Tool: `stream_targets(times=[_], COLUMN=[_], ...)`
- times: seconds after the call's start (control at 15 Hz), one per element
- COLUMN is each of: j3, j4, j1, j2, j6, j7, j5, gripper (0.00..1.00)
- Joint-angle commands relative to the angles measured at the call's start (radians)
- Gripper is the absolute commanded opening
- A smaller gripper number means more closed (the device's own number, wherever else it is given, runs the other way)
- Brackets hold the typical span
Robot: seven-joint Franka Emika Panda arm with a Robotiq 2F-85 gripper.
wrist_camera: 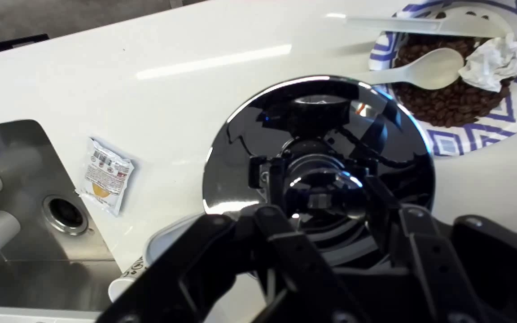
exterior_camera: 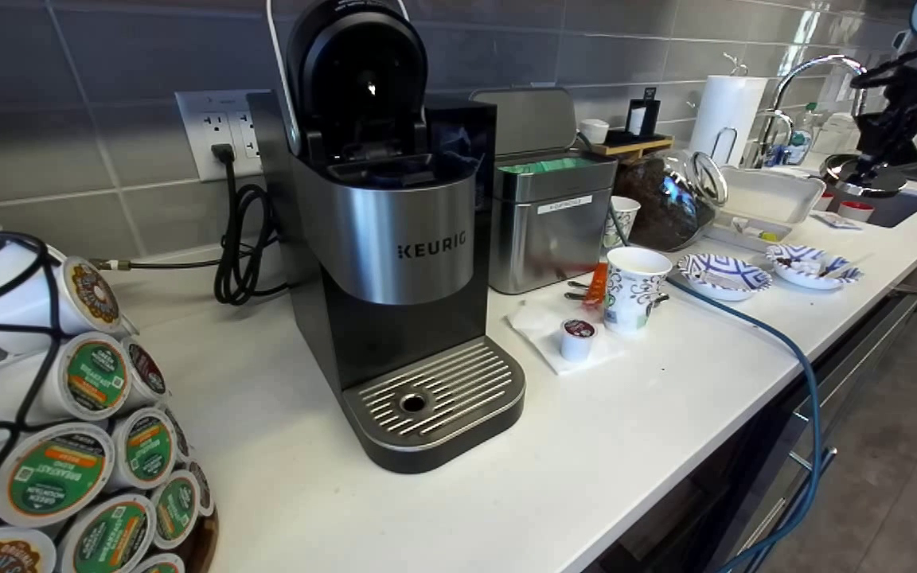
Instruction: Move the bowl to the right then take lid off of the jar of beans
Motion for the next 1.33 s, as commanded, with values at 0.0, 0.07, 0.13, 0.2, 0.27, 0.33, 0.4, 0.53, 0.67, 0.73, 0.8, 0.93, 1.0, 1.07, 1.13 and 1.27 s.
stream_targets(times=[0.0, 0.07, 0.13, 0.2, 0.27, 0.33, 0.4, 0.53, 0.67, 0.73, 0.8, 0.93, 1.0, 1.07, 1.13, 1.27], j3=[-0.006, -0.002, 0.002, 0.008, 0.015, 0.017, 0.019, 0.028, 0.021, 0.018, 0.018, 0.014, 0.039, 0.042, 0.046, 0.053], j4=[0.155, 0.192, 0.232, 0.274, 0.323, 0.361, 0.400, 0.487, 0.581, 0.618, 0.657, 0.715, 0.724, 0.743, 0.757, 0.797], j1=[-0.036, -0.051, -0.066, -0.085, -0.102, -0.115, -0.127, -0.158, -0.180, -0.189, -0.198, -0.211, -0.231, -0.238, -0.243, -0.251], j2=[0.125, 0.155, 0.186, 0.218, 0.252, 0.279, 0.308, 0.369, 0.430, 0.456, 0.483, 0.529, 0.541, 0.558, 0.573, 0.608], j6=[-0.058, -0.074, -0.087, -0.106, -0.147, -0.178, -0.211, -0.275, -0.358, -0.392, -0.427, -0.472, -0.466, -0.465, -0.454, -0.438], j7=[0.030, 0.027, 0.031, 0.033, 0.033, 0.032, 0.035, 0.035, 0.023, 0.026, 0.026, 0.039, 0.067, 0.098, 0.125, 0.179], j5=[0.000, 0.014, 0.023, 0.039, 0.053, 0.055, 0.056, 0.071, 0.105, 0.109, 0.112, 0.112, 0.094, 0.101, 0.101, 0.100], gripper=[0.21, 0.21, 0.21, 0.21, 0.21, 0.21, 0.21, 0.21, 0.21, 0.21, 0.21, 0.21, 0.21, 0.21, 0.21, 0.21])
